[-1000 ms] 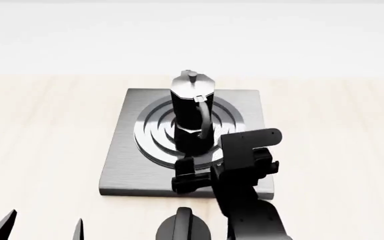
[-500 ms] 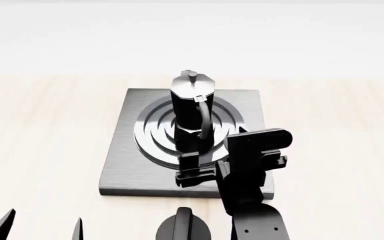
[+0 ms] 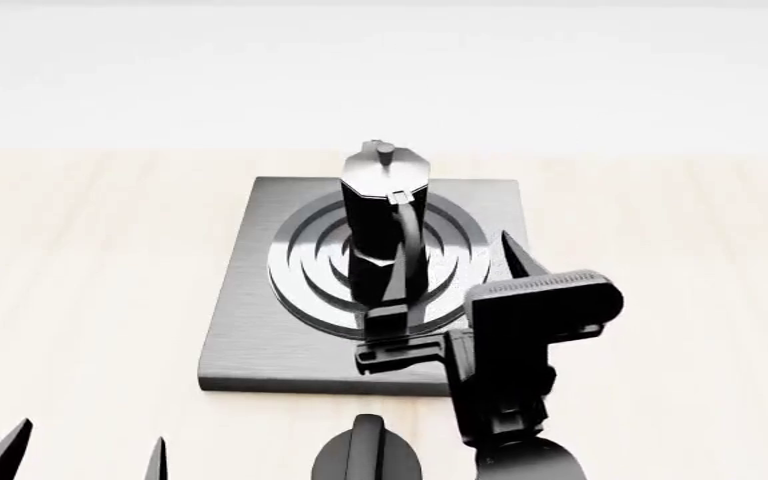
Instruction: Put the moka pot on the stove.
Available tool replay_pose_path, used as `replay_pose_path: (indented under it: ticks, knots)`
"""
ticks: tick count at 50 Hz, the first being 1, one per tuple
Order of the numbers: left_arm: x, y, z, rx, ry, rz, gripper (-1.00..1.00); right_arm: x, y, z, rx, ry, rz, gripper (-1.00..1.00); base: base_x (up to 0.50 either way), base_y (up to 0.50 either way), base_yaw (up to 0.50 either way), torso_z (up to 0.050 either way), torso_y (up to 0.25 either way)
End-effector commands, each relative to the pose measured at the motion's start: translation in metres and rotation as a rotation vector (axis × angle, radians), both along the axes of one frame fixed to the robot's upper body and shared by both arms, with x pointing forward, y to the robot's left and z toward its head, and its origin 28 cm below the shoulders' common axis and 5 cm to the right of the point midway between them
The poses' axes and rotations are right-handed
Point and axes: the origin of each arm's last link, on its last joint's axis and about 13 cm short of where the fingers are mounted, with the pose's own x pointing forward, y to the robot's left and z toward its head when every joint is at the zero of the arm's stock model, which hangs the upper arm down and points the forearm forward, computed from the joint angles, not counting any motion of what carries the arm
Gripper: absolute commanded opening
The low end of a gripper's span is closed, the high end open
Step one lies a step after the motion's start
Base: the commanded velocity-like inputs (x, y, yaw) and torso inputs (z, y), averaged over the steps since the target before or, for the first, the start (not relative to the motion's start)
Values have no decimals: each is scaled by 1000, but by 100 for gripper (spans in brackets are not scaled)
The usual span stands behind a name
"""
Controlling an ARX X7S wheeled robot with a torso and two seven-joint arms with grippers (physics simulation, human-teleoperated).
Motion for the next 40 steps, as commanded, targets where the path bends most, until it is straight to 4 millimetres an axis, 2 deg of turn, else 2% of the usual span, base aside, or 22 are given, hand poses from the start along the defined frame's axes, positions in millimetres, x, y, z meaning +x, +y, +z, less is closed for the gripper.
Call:
replay_pose_path:
  ticks: [1, 40]
  knots:
    - [-1, 0, -1, 0, 0, -1, 100, -14, -1, 10, 7, -83, -33, 100, 0, 0, 0, 0, 0]
    - [0, 0, -1, -1, -1, 1, 100, -41, 2, 27, -29, -267, -98, 100, 0, 0, 0, 0, 0]
